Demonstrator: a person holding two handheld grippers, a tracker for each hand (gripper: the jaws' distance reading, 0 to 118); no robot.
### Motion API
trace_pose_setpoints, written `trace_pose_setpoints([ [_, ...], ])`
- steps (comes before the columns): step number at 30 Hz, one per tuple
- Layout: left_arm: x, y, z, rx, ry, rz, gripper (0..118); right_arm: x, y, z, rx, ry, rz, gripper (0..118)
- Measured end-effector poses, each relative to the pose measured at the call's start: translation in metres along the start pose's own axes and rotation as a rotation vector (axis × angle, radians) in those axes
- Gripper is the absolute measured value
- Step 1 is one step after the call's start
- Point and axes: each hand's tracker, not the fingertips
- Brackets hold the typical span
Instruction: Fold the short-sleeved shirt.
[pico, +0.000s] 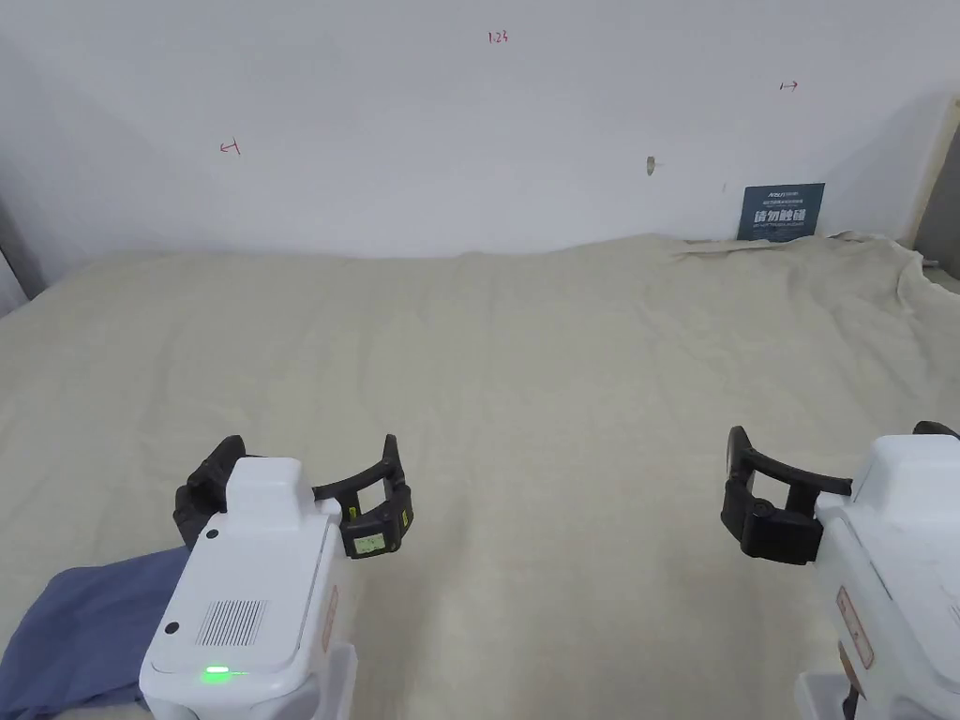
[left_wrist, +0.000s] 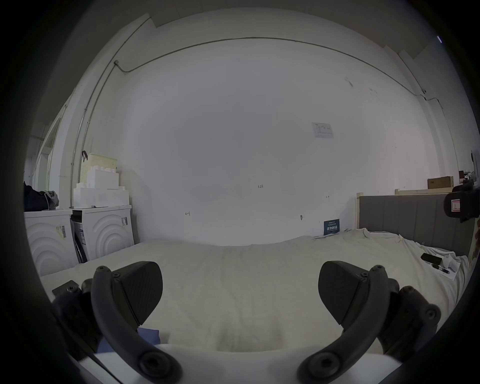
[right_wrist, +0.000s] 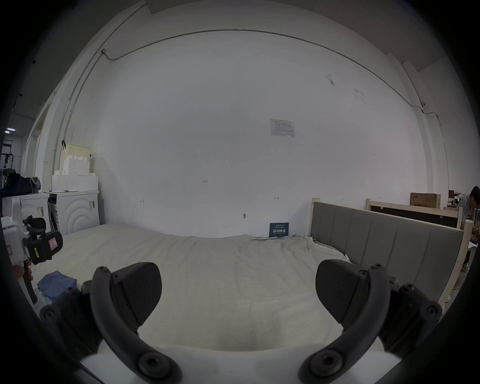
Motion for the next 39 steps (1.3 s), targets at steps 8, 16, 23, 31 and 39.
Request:
trace_pose_setpoints([
  [8, -0.0019, 0.0023, 0.0016, 0.017, 0.017, -0.010, 118, -0.0005, 0.0029, 0.0012, 0.014, -0.006, -0.013, 117],
  [16, -0.0022, 0.0009, 0.0008, 0.014, 0.014, -0.027, 118, -0.0011, 0.0037, 0.0015, 0.020, -0.004, -0.010, 117],
  [23, -0.0032, -0.0010, -0.0003, 0.010, 0.015, -0.023, 118, -0.0027, 0.0064, 0.0030, 0.022, -0.005, -0.008, 117],
  [31, -0.0043, -0.0016, 0.0004, 0.008, 0.018, -0.024, 118, -0.0030, 0.0061, 0.0028, 0.024, -0.005, -0.007, 117],
  [39, -0.0060, -0.0024, 0.0000, 0.005, 0.016, -0.023, 118, -0.0027, 0.0059, 0.0031, 0.029, -0.005, -0.007, 117],
])
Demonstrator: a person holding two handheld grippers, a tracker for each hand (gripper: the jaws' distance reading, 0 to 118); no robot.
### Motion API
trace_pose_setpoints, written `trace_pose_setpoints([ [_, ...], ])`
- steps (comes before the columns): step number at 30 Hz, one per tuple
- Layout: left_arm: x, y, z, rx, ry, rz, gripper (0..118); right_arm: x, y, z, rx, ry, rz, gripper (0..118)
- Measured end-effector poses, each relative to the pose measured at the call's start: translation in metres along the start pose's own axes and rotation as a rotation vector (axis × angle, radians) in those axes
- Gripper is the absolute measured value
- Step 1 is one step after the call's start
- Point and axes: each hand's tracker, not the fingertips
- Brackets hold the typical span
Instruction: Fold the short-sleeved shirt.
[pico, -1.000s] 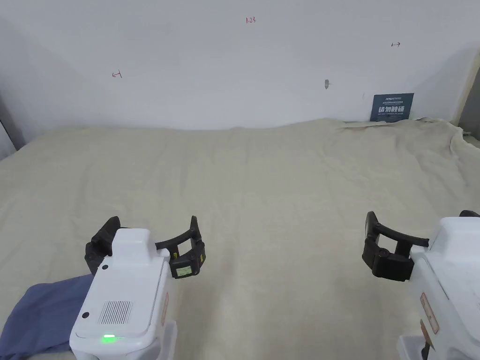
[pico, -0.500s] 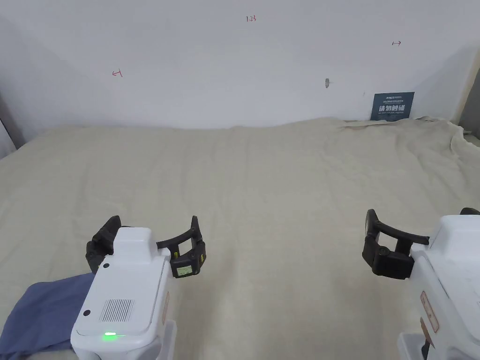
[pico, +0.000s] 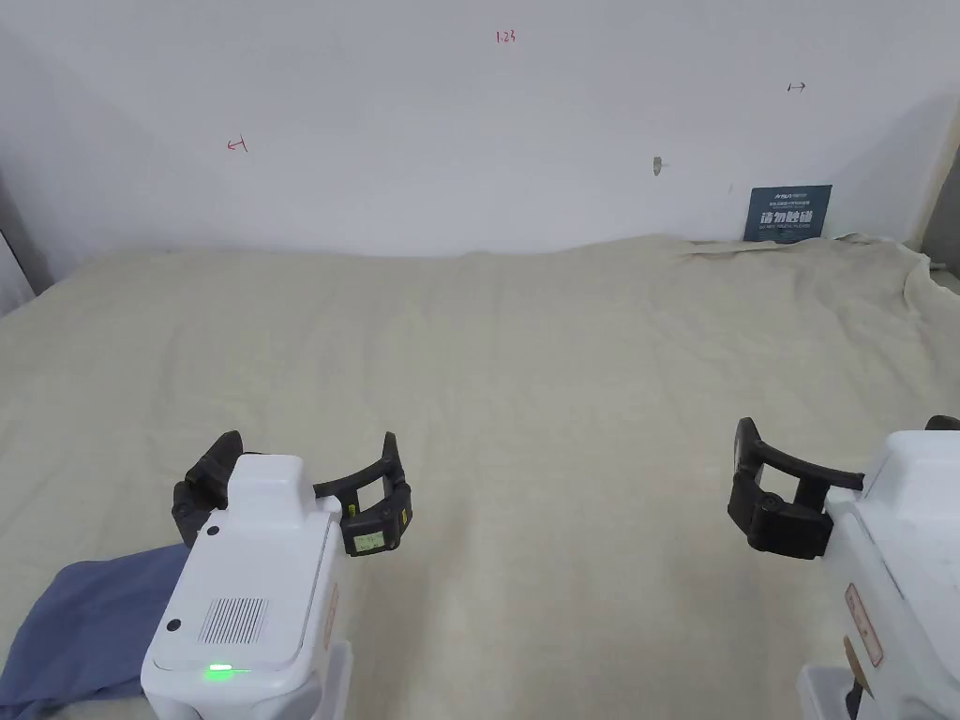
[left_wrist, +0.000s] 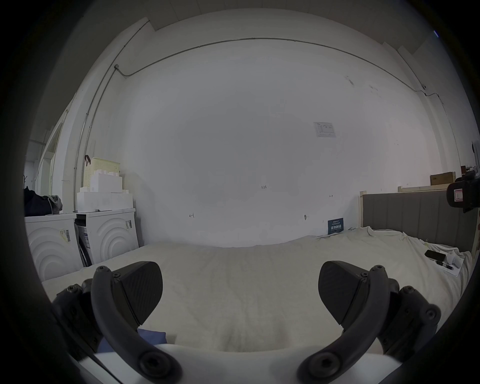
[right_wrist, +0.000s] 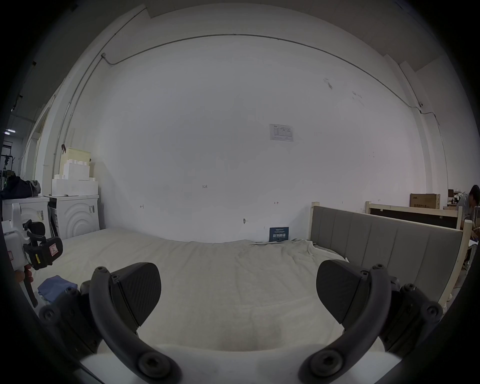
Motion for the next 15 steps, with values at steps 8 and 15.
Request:
trace_pose_setpoints([
  [8, -0.0006, -0.0009, 0.0002, -0.006, 0.003, 0.007, 118, 0.0001, -0.0013, -0.0011, 0.001, -0.001, -0.002, 117],
  [15, -0.0009, -0.0011, 0.0000, -0.004, 0.004, 0.007, 118, 0.0009, -0.0023, -0.0016, 0.000, 0.000, 0.005, 117],
])
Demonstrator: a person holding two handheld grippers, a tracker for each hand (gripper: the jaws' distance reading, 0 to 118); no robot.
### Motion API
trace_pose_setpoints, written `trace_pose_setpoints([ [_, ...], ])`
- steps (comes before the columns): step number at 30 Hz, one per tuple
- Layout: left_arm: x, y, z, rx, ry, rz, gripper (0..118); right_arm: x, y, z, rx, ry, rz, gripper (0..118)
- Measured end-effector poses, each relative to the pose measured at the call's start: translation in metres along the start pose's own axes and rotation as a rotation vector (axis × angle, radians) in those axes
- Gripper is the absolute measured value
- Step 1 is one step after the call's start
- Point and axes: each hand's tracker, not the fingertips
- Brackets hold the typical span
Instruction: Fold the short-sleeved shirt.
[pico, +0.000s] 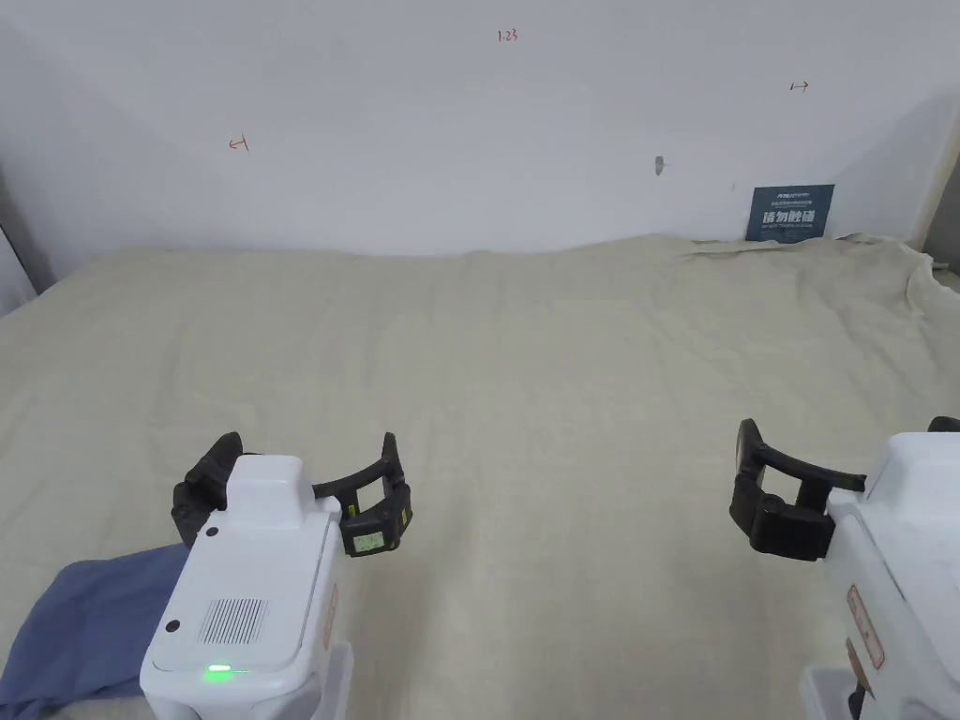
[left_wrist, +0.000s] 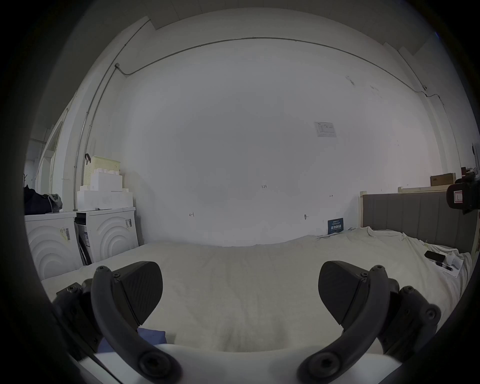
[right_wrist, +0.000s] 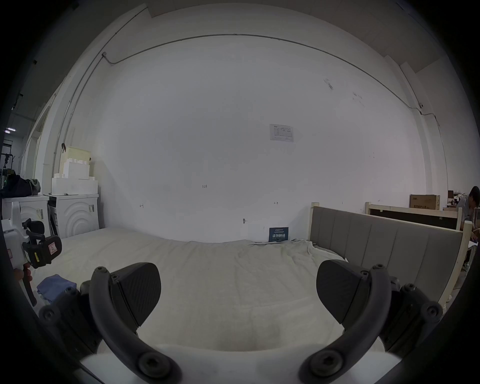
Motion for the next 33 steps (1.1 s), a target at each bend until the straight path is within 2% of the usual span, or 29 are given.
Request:
trace_pose_setpoints([
  [30, -0.002, 0.003, 0.001, 0.003, -0.001, -0.016, 118, 0.000, 0.011, 0.000, -0.004, -0.017, -0.005, 117],
  [32, -0.003, 0.003, 0.002, 0.005, -0.003, -0.011, 118, -0.003, 0.014, -0.005, -0.044, -0.034, -0.028, 117],
  [33, -0.004, 0.004, 0.002, 0.004, -0.005, -0.008, 118, -0.003, 0.015, -0.008, -0.083, -0.050, -0.066, 117],
])
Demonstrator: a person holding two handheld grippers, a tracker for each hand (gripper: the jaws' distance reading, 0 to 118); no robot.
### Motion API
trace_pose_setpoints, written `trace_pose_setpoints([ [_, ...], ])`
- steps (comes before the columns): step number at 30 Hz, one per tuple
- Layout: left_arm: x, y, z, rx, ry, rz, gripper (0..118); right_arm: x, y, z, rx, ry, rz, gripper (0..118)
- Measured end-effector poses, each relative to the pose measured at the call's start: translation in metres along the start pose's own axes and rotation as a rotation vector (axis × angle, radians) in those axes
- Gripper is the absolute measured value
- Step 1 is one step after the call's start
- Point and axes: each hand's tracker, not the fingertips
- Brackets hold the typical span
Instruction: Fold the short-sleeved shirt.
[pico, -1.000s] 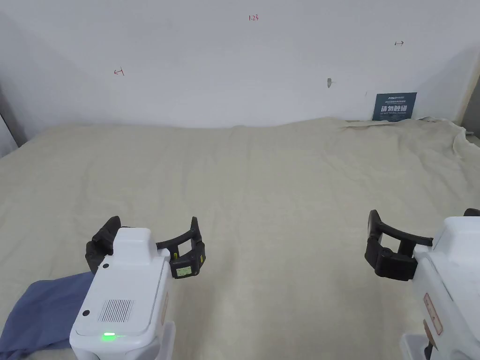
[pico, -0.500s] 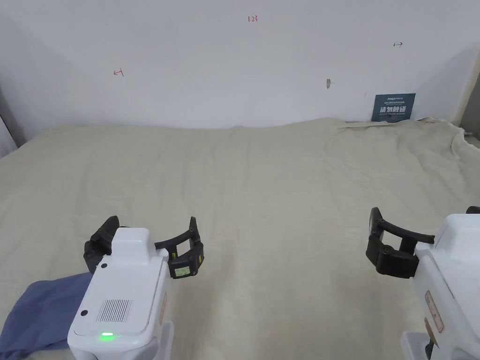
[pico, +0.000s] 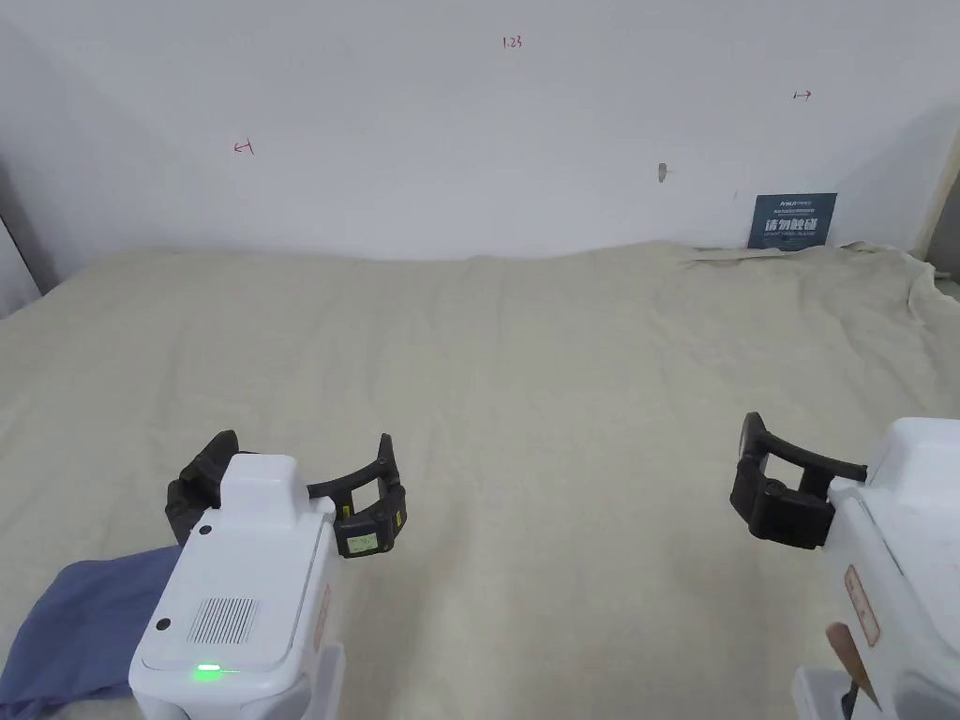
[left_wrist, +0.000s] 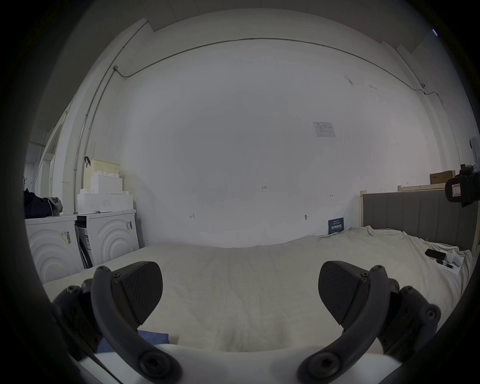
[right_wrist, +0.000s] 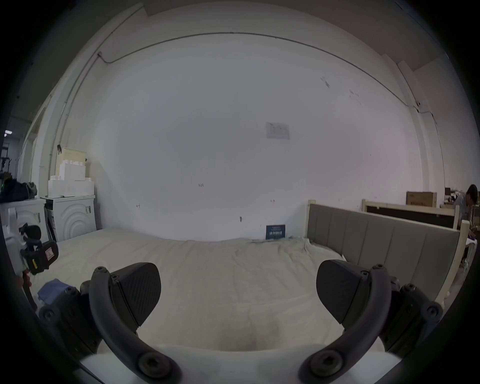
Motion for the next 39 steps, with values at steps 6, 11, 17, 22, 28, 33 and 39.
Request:
trace_pose_setpoints([
  [6, -0.002, 0.002, 0.002, 0.001, 0.002, 0.003, 118, -0.002, 0.015, -0.020, -0.359, -0.127, -0.155, 117],
  [11, -0.004, 0.001, 0.003, 0.000, 0.007, 0.005, 118, 0.001, 0.013, -0.032, -0.487, -0.159, -0.174, 117],
  [17, -0.005, 0.000, 0.002, -0.003, 0.008, 0.011, 118, -0.003, 0.010, -0.027, -0.457, -0.161, -0.186, 117],
  [22, -0.005, 0.000, 0.002, -0.002, 0.004, 0.005, 118, -0.009, 0.012, -0.022, -0.422, -0.179, -0.131, 117],
  [28, -0.004, 0.001, 0.003, 0.001, 0.002, 0.005, 118, -0.009, 0.011, -0.020, -0.399, -0.153, -0.127, 117],
  [33, -0.005, 0.003, 0.004, 0.005, 0.004, 0.002, 118, -0.006, 0.009, -0.009, -0.219, -0.056, -0.090, 117],
  [39, -0.006, 0.005, 0.003, 0.014, 0.007, 0.008, 118, -0.011, -0.002, 0.006, 0.040, -0.046, 0.015, 117],
])
